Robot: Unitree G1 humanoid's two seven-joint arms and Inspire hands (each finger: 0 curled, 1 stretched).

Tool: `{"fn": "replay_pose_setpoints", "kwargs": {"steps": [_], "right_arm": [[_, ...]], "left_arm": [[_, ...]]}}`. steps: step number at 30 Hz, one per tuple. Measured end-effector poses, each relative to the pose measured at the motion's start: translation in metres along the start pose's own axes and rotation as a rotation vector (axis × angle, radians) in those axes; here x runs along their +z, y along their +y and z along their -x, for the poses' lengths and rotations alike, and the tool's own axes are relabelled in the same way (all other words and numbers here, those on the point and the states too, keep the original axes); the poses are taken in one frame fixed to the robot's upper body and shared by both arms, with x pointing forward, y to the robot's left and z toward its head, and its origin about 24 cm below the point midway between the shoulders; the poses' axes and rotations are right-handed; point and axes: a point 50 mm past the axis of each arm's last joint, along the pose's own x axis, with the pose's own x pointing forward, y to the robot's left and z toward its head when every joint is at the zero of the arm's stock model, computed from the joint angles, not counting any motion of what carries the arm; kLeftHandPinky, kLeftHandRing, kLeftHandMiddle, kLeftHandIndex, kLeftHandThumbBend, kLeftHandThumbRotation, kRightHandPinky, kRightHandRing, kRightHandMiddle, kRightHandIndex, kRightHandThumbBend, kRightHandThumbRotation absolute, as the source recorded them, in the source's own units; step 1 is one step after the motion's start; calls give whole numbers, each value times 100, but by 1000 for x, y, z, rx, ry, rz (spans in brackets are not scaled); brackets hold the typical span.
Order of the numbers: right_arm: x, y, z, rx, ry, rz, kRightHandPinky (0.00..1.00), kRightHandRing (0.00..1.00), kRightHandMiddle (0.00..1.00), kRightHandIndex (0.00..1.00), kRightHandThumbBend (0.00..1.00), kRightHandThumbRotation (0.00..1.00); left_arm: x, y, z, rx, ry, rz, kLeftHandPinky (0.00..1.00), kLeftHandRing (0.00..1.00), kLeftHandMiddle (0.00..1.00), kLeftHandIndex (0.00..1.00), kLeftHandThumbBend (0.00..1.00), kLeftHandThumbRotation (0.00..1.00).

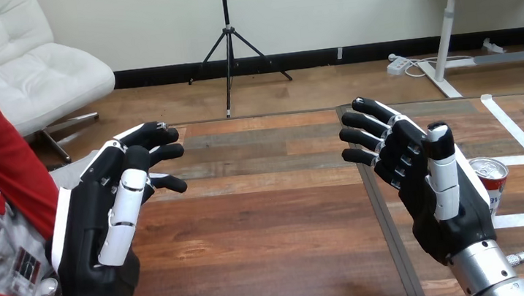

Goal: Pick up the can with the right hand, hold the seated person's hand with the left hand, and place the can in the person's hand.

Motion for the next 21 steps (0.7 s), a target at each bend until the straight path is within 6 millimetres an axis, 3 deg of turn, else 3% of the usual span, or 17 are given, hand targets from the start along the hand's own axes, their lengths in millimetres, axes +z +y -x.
{"fn": "replay_pose_setpoints", "kwargs": {"steps": [21], "right_arm": [[-1,0,1,5,6,6,78,84,84,85,93,100]], "left_arm": [[0,0,0,8,1,0,45,69,70,65,59,73]]}}
